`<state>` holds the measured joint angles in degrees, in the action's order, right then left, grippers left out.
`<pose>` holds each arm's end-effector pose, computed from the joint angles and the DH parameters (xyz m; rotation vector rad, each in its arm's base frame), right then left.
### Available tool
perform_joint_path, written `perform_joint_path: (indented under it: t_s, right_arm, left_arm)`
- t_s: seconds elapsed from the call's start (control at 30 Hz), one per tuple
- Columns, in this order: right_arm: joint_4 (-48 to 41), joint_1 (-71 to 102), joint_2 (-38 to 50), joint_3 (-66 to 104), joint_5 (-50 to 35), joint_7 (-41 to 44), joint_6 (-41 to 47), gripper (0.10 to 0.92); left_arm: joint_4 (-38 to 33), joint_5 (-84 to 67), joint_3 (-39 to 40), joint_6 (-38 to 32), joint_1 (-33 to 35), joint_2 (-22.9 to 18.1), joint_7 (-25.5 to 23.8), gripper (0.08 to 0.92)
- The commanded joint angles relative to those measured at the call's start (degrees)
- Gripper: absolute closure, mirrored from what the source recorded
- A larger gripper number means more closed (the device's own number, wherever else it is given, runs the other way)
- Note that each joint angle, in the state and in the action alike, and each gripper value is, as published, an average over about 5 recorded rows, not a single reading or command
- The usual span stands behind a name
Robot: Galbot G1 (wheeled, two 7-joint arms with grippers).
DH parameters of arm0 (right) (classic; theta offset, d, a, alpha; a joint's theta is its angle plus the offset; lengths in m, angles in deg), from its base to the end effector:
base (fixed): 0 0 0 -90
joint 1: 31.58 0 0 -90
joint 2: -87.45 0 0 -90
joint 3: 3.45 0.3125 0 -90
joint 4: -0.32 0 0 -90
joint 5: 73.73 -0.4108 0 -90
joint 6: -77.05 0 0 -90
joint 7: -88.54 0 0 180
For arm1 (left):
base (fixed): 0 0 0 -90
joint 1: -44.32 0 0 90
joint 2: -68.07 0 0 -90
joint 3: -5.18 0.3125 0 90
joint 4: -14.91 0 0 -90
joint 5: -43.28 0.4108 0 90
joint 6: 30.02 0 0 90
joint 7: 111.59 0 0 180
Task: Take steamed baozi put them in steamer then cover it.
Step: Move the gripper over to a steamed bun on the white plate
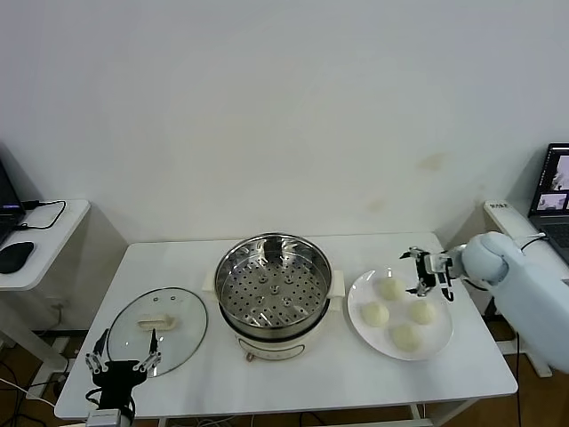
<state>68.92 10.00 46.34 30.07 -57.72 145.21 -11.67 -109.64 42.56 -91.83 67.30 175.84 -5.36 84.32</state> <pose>0.5473 -0.1387 -0.2032 1.2505 -1.5582 1.5425 0.2087 0.0623 -0.2709 0.3113 -2.8997 -0.4781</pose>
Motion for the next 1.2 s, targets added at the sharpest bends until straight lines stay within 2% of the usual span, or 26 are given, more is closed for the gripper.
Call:
perform_joint_path:
  t_s: [0.03, 0.6, 0.97, 1.2]
  right_arm:
    - [-8.03, -7.87, -4.27, -10.63, -0.61, 3.92, 0.58, 0.203]
    - [-16.8, -5.86, -10.99, -7.38, 4.46, 0.91, 1.23, 0.203]
    - [-18.28, -5.81, -12.72, -6.93, 4.6, 0.55, 1.5, 0.206]
    - [-18.28, -5.82, -12.97, -7.11, 4.76, 0.65, 1.69, 0.304]
  left_arm:
    - [0.07, 0.38, -0.36, 0.2, -0.11, 0.04, 0.06, 0.177]
    - [0.78, 0.39, -1.38, 0.05, -0.25, 0.7, 0.13, 0.177]
    - [1.06, 0.46, -1.7, -0.14, -0.37, 0.84, 0.2, 0.177]
    - [1.06, 0.59, -1.59, -0.3, -0.22, 0.65, 0.25, 0.177]
